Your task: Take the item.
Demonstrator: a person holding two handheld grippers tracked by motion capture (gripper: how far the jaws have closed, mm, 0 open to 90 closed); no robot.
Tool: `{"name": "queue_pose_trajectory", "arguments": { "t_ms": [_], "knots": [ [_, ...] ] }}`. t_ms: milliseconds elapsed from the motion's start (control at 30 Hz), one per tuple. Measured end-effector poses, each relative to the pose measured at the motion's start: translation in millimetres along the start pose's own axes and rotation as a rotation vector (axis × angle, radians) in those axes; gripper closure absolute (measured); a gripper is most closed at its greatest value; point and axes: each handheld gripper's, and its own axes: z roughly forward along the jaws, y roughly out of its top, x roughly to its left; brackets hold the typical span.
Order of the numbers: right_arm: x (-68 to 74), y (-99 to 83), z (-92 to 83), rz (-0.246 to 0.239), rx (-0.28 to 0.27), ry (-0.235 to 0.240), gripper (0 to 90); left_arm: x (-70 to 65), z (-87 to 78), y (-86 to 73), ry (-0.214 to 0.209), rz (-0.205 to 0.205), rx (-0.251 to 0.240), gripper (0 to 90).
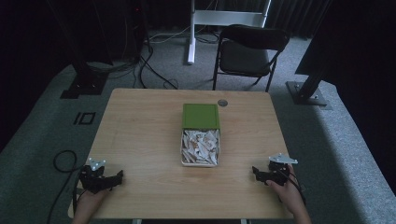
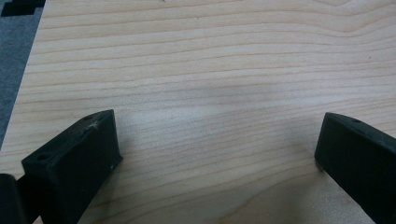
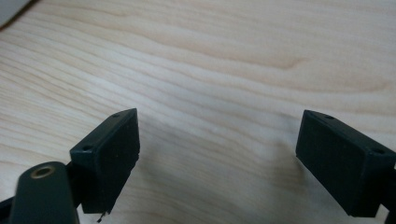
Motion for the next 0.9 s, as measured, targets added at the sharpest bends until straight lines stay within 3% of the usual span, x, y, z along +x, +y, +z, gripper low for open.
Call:
{"name": "queue_pose_trajectory", "arguments": {
  "t_ms": [133, 333, 533, 900],
  "knots": [
    [3.0, 5.4, -3.2, 0.005, -0.020, 0.012, 13.4, 0.0, 0.0, 0.0, 0.000, 0.000, 0.000, 0.7],
    [14.0, 14.6, -10.3, -0.026, -0.040, 0.043, 13.8, 0.0, 0.0, 0.0, 0.000, 0.000, 0.000, 0.7],
    [22.1, 25.1, -17.1, -0.064, -0.058, 0.046, 13.8, 0.0, 0.0, 0.0, 0.000, 0.000, 0.000, 0.7],
    [32.2, 49.1, -29.7, -0.068, -0.123, 0.086, 13.8, -0.1, 0.0, 0.0, 0.000, -0.002, -0.001, 0.7]
  ]
}}
